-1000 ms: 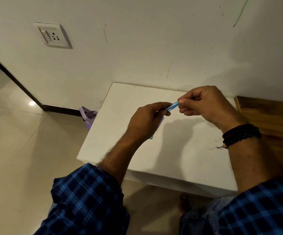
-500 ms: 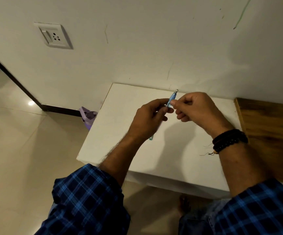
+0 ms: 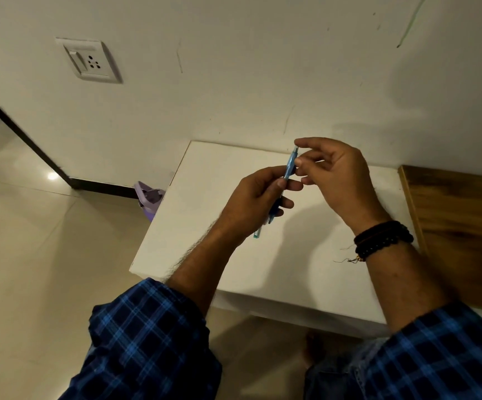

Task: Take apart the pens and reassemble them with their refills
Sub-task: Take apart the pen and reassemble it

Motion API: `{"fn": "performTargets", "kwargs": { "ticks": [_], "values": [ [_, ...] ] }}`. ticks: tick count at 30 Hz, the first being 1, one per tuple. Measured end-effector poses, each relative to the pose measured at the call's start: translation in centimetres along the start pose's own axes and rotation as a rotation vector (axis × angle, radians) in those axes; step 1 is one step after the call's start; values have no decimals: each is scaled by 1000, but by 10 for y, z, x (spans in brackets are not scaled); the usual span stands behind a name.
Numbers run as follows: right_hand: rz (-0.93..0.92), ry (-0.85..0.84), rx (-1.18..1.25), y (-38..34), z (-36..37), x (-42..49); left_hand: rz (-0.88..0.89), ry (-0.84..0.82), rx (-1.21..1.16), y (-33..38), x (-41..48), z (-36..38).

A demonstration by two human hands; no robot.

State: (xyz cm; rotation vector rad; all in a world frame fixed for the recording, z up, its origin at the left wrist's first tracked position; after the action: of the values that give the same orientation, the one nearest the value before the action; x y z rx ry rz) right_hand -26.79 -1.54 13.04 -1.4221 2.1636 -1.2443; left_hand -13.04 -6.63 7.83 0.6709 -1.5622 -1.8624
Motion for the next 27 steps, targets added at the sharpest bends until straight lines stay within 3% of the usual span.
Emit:
{"fn": "performTargets", "kwargs": {
  "ticks": [11,16,21,27],
  "values": [
    [48,-96,-35,-9,15,-2,-92,73,-253,-6,-1,5],
    [126,-29,110,-5,9,-2,-118,58,-334,-6,-2,7],
    [251,150,376,9,-12,-2,-283,59,-395,-17,-5,2],
    [267,130,379,16,-13,-1,-299,-45,-317,-18,-8,11]
  ]
}}
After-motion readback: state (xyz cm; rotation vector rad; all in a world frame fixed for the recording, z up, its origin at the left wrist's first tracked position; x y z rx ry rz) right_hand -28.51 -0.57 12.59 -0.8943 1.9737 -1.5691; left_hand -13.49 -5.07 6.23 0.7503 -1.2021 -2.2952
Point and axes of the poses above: each hand's wrist, its own x-axis towards the middle knuckle, its own z-axis out of the palm, y = z × x, the point moved 8 cm from there along x, towards the middle knuckle, and after that the axes turned 12 degrees about -x, right-handed, at the moved point
